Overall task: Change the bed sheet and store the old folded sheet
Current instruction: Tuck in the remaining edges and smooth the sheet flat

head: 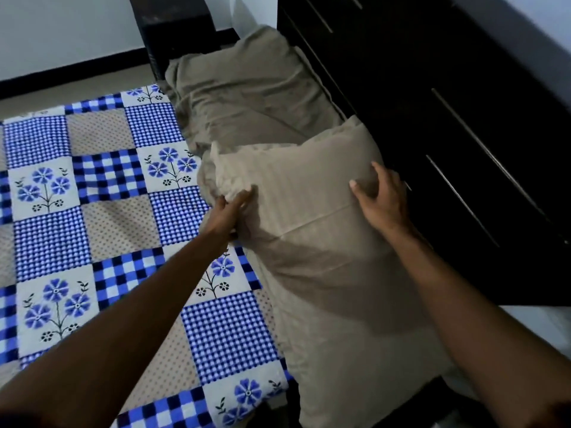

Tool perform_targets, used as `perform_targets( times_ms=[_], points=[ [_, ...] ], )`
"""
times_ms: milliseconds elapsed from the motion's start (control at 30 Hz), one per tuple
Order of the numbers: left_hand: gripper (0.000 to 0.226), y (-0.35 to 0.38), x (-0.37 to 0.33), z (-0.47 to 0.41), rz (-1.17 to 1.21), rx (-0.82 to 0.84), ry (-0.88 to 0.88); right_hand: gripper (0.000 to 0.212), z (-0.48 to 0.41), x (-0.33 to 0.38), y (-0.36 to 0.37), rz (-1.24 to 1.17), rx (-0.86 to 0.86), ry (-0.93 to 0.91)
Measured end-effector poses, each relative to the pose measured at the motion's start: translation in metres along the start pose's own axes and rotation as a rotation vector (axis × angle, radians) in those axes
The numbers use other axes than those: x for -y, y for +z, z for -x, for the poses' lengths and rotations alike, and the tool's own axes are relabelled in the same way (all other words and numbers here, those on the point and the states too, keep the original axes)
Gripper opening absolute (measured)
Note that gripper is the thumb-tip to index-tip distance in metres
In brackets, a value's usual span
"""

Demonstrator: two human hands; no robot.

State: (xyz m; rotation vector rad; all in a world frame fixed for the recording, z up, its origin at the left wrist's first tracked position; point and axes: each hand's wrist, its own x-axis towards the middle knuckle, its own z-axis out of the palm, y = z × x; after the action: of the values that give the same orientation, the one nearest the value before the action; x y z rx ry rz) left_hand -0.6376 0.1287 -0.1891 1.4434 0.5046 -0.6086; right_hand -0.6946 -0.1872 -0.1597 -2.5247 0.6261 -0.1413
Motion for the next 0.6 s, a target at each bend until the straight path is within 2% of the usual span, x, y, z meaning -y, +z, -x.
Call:
perform_targets(
  times_ms=[33,133,200,267,300,367,433,467,533,600],
  points=[
    [0.086,0.002,-0.007,-0.007,0.023,-0.027,-0.016,0.075,-0.013,0.004,0.003,-0.002,-0.005,-0.067],
    [0.047,0.006,-0.026,-0.049,0.152,-0.152,0.016,0.062,-0.075,0.025,0.012,-0.011,0.024,-0.222],
    [0.044,0.005,-0.036,-0.072,0.201,-0.240,0.011,0.056,-0.118,0.038,0.022,-0.016,0.058,-0.249],
    [0.038,-0.007,-0.051,-0.108,0.172,-0.347,0.084,0.059,-0.168,0.055,0.037,-0.015,0.156,-0.203],
    [0.041,-0.016,-0.054,-0.136,0.140,-0.378,0.112,0.063,-0.192,0.065,0.044,-0.013,0.208,-0.177],
    [0.064,-0.020,-0.070,-0.165,-0.007,-0.364,0.099,0.071,-0.230,0.084,0.062,-0.032,0.289,-0.123],
    [0.065,-0.016,-0.089,-0.191,-0.106,-0.359,0.131,0.078,-0.258,0.096,0.084,-0.056,0.359,-0.042],
    [0.072,-0.015,-0.097,-0.203,-0.075,-0.378,0.117,0.082,-0.269,0.100,0.095,-0.080,0.383,0.007],
    [0.107,-0.017,-0.104,-0.221,0.012,-0.404,0.005,0.085,-0.284,0.099,0.114,-0.149,0.384,0.106],
    [0.116,-0.028,-0.102,-0.247,0.076,-0.297,-0.011,0.081,-0.297,0.098,0.127,-0.213,0.366,0.166]
  ],
)
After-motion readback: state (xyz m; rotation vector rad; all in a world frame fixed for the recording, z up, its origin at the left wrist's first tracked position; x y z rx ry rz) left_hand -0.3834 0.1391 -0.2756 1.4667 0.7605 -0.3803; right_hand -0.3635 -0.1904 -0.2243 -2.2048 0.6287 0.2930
